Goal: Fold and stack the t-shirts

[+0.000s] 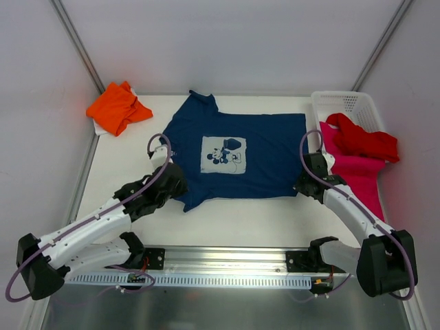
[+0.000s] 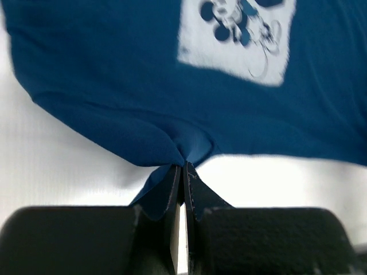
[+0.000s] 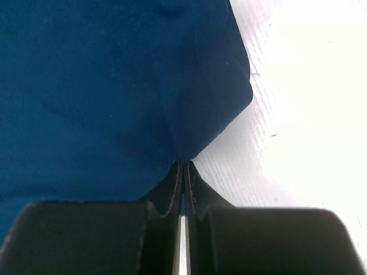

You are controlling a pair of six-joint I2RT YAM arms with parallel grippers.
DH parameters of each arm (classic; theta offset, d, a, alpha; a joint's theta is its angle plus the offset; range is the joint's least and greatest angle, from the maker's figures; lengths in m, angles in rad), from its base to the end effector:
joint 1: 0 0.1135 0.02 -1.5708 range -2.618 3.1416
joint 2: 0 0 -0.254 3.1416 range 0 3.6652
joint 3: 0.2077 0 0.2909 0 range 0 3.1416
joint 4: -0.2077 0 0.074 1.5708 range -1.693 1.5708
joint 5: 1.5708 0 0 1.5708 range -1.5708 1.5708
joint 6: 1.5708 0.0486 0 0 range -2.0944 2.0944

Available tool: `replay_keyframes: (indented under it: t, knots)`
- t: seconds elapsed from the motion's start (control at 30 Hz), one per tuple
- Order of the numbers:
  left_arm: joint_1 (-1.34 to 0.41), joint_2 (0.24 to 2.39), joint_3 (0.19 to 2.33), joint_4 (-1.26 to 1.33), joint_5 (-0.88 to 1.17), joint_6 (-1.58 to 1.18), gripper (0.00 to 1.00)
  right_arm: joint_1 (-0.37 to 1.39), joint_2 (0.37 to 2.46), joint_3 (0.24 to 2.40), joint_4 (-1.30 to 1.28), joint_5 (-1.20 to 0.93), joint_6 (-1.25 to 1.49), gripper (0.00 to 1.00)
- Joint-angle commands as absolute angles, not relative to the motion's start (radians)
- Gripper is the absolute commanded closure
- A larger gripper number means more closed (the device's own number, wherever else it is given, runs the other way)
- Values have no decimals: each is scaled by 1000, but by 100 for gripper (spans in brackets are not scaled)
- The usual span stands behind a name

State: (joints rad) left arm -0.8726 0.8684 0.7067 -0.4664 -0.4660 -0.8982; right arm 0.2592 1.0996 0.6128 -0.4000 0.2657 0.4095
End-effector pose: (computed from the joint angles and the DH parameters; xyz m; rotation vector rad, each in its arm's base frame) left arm 0.1720 -0.1710 0.2518 -0.2881 2.1506 -0.5264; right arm 0.2553 0.0545 0.1660 0.2957 2.3976 -0.0227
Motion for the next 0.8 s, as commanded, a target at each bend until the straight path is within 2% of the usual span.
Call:
replay_keyframes:
  t: [0.0,0.23,0.47,0.77]
  knots:
    - [-778,943,791,-454,-470,-810,100,262,1140,699,-446,317,379,100]
    - [-609,1146,880,-354,-390,-730,100,262,1304,848,-486,328,351,100]
    - [-490,1448,1063,-279,-270,-680,100,259,1589,1101,-540,344,296,100]
    - [-407,1721,1330,-258,-194,-630,100,213,1822,1377,-586,313,249,100]
